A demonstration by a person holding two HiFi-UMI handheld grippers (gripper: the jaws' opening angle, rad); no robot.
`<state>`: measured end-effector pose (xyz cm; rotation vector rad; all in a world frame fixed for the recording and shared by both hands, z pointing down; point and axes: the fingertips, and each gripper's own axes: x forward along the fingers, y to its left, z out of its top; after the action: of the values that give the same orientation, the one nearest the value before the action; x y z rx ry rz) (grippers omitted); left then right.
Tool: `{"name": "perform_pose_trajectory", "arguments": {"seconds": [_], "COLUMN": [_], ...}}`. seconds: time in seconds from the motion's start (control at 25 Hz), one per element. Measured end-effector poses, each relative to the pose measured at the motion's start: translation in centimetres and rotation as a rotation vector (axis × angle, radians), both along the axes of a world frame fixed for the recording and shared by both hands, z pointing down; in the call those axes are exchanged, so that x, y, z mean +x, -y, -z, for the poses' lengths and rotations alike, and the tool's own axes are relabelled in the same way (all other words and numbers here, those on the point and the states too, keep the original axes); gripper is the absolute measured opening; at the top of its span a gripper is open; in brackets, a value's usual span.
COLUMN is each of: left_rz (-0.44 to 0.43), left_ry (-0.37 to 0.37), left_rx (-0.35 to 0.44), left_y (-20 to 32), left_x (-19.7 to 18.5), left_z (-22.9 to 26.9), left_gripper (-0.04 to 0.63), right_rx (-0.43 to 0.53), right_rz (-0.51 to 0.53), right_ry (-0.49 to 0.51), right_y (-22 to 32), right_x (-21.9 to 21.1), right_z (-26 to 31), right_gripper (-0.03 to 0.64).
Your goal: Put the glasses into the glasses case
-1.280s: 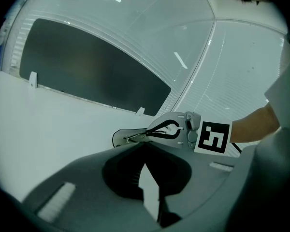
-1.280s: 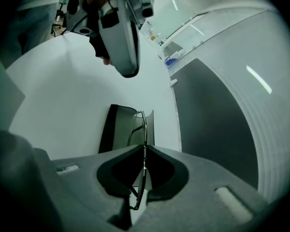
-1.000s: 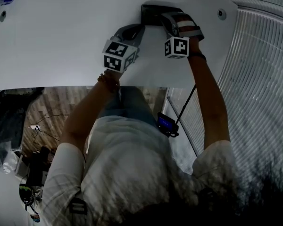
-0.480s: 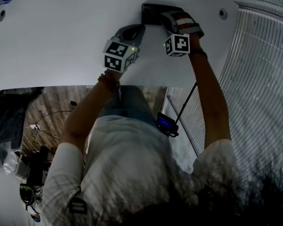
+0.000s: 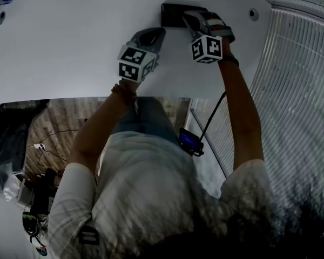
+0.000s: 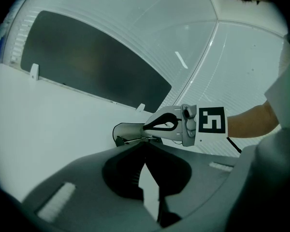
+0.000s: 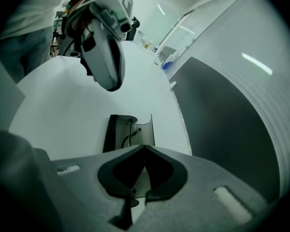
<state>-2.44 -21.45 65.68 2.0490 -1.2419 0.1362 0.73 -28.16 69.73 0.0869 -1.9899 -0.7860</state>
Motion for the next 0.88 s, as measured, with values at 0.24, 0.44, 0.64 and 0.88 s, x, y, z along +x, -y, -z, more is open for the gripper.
{"name": "perform_pose_trajectory", "arguments": {"seconds": [0.24, 0.44, 0.64, 0.88], "left_rz": [0.0, 0.009, 0.018, 0.017], "left_ry": [-0.003, -0.005, 0.0, -0.004], "left_rx": [0.0, 0.001, -0.007, -0.009], "left_y": [0.0, -0.1, -0.1, -0.2], "left_x": [0.0, -0.5, -0.9, -1.1], "left_z": [0.1, 0.2, -0.3, -0.3], "left_gripper": [0.002, 0.002, 0.002, 0.002], "right_rx": [0.014, 0.1, 0.097, 0.062], "right_rz": [-0.013, 0.004, 0.029, 0.05], "right_ry": [-0.045, -0.13, -0.196, -0.231], "right_y": [0.8, 1.9, 2.1, 1.3], "right_x": [-0.2, -0.4, -0.1, 0.1], "right_z": [-0.8, -1.9, -3.3, -3.6], "right_gripper": [0.003, 0.003, 0.002, 0.002]}}
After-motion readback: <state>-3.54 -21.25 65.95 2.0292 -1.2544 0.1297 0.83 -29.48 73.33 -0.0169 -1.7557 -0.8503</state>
